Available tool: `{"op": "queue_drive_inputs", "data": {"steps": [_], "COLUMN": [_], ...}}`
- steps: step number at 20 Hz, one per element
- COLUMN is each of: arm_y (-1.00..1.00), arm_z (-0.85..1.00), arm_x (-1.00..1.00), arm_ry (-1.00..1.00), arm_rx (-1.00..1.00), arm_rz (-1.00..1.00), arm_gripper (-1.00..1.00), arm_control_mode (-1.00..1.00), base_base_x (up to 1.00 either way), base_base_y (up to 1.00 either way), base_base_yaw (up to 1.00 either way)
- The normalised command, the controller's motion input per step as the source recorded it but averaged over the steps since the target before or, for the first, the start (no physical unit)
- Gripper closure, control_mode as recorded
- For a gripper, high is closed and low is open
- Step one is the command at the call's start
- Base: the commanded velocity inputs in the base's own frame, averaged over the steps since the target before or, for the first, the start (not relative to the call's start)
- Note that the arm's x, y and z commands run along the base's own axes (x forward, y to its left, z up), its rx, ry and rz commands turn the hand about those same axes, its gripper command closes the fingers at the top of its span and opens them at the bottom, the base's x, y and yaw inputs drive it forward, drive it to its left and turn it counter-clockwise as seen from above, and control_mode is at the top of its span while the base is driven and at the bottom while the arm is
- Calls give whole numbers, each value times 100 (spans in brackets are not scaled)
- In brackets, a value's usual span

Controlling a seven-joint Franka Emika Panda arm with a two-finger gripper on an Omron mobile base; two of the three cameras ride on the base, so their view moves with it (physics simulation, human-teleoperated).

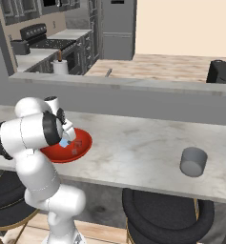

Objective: There are four ice cubes in the ice bowl. Place two ice cubes in each glass of water.

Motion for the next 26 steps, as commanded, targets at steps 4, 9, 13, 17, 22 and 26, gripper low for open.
{"op": "queue_drive_inputs", "data": {"steps": [4, 9, 13, 17, 22, 26], "arm_y": [4, 5, 0, 0, 0, 0], "arm_z": [-12, -6, -5, -8, -16, -29], "arm_x": [28, 16, -21, -11, 3, 26], "arm_ry": [-10, -10, -2, 0, 0, 0], "arm_rx": [0, 0, 0, 0, 0, 0], "arm_rz": [0, 0, -1, -2, 0, 0], "arm_gripper": [-100, -100, -100, -100, -100, -100], "arm_control_mode": [-100, -100, -100, -100, -100, -100], "base_base_x": [0, 0, 0, 0, 0, 0], "base_base_y": [0, 0, 0, 0, 0, 0], "base_base_yaw": [0, 0, 0, 0, 0, 0]}}
